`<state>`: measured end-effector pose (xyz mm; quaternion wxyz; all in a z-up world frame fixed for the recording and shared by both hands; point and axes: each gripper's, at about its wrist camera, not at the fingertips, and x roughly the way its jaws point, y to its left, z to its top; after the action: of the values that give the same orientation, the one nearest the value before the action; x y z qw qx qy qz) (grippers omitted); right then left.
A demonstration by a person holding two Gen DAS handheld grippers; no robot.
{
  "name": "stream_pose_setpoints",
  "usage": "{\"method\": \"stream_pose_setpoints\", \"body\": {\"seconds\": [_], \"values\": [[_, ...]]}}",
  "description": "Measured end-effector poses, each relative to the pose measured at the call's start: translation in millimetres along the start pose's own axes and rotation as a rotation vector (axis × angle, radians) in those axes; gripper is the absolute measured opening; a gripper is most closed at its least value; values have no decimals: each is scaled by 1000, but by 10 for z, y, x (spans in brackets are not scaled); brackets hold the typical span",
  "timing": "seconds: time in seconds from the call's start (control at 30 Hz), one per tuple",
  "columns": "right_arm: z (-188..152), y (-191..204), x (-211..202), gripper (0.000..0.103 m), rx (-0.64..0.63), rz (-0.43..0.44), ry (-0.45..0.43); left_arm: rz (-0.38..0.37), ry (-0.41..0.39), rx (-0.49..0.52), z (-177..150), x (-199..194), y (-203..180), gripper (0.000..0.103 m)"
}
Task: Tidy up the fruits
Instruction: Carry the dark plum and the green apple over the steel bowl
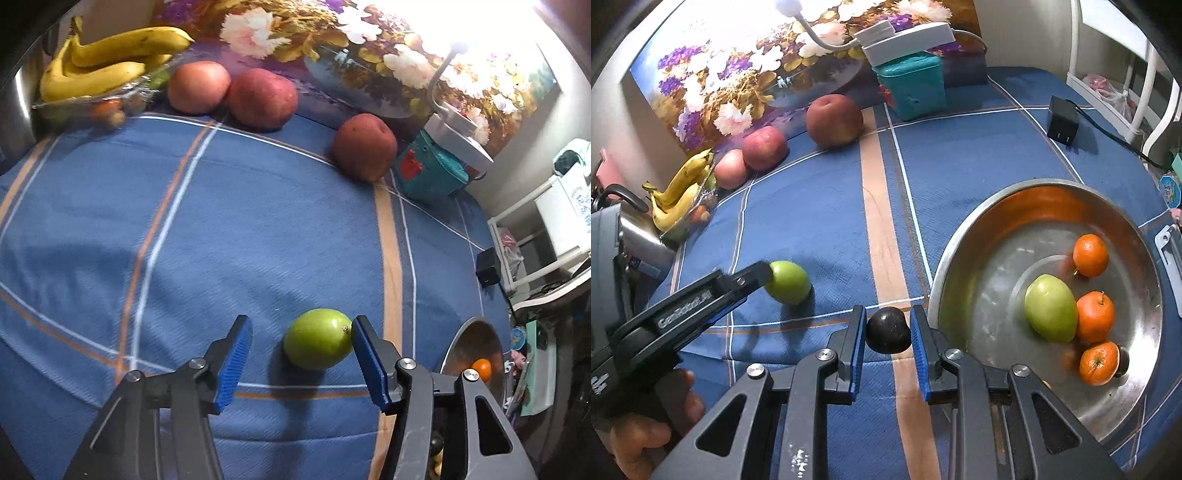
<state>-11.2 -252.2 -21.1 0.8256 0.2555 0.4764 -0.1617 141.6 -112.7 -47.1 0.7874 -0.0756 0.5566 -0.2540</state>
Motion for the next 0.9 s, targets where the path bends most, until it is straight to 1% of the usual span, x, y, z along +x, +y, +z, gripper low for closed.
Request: {"method": "stream_pose_setpoints", "body": {"seconds": [0.07, 0.13, 0.2, 0.23, 0.53, 0.73, 0.9], "values": [[5, -8, 16, 25, -1, -1, 2, -24, 11, 10, -14, 68, -40, 61], [9, -20, 39, 25, 0, -4, 6, -59, 41, -8, -32, 154, -53, 61], [10, -41, 46, 25, 3, -3, 8, -91, 66, -25, -57, 228, -67, 55], [12, -52, 49, 25, 8, -2, 8, -98, 73, -24, -75, 250, -81, 54], [13, -114, 36, 25, 29, -1, 2, -49, 70, -2, -106, 214, -188, 54], [52, -153, -37, 25, 43, 12, -22, -63, 37, 21, -56, 27, -278, 54], [101, -304, -158, 25, 87, 19, -59, -75, 7, 76, -47, -150, -473, 54]]}}
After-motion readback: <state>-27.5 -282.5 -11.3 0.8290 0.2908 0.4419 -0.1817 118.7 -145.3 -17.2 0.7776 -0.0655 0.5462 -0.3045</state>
